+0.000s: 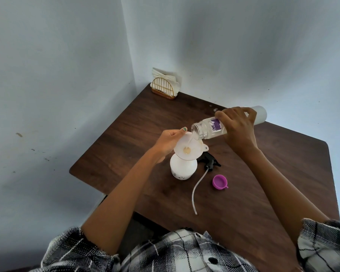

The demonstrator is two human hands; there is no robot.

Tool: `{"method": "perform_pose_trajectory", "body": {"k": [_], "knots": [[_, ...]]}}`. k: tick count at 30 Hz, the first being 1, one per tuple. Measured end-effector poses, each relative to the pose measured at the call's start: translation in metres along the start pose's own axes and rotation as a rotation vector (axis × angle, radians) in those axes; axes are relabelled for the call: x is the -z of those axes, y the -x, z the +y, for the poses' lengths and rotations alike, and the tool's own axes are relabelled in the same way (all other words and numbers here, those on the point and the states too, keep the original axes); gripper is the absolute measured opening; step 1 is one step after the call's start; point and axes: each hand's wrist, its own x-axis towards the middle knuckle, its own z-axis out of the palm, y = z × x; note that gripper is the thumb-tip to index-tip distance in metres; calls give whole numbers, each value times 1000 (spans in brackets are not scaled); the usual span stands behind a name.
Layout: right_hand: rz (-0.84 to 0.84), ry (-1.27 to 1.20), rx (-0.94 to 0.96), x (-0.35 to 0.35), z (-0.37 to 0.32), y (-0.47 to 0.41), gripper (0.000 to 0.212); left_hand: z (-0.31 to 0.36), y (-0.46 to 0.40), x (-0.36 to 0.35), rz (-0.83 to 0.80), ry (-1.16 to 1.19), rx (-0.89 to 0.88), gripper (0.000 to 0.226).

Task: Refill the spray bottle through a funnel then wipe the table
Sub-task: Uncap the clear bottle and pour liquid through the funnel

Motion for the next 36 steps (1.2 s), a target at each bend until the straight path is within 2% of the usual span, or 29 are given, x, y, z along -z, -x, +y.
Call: {"method": "perform_pose_trajectory", "body": {"k": [20, 36], "knots": [[15, 9, 9, 1, 1, 1, 39, -3, -3, 1, -10, 17, -1, 38], [-22, -5, 1, 3, -1, 3, 46, -4, -4, 1, -17, 12, 1, 33]]}}
